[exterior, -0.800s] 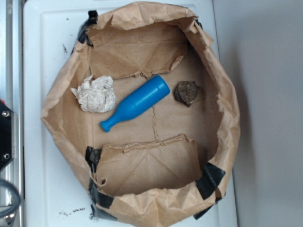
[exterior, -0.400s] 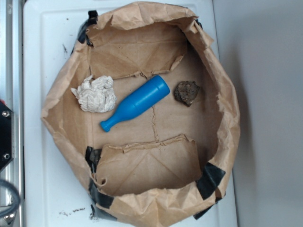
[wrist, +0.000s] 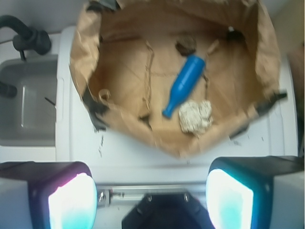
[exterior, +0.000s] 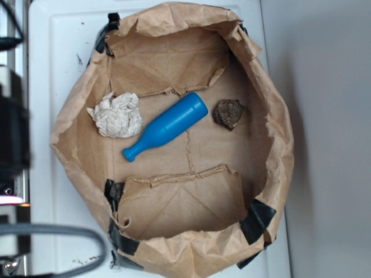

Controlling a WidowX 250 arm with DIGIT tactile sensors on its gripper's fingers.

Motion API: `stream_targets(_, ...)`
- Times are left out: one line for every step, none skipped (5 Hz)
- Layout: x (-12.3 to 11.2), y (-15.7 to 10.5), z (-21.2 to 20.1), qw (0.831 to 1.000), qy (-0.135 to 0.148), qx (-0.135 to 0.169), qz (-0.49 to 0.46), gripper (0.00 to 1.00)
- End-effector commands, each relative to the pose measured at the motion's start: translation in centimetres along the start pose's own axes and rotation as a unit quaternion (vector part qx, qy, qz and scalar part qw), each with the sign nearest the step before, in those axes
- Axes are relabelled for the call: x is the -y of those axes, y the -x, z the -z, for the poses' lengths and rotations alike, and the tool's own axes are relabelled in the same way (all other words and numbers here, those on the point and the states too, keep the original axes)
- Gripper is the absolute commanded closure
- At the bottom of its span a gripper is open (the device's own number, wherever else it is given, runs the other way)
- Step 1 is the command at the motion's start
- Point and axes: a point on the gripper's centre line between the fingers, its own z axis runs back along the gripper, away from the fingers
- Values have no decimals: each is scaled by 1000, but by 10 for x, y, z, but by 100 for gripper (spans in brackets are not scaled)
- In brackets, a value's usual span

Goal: Grab the rock.

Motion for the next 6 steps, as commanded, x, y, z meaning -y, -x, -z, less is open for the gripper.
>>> stream_targets(-22, -87, 26, 993, 90, 20, 73, 0)
stream_targets(-22, -87, 26, 993, 90, 20, 73, 0)
stream_targets(-22, -87, 26, 993, 90, 20, 73, 0)
stream_targets(-22, -87, 26, 993, 90, 20, 73, 0)
stream_targets(-40, -95, 69, 997, 27, 29, 73, 0)
stream_targets(-58, -103, 98, 996, 29, 9, 79, 0)
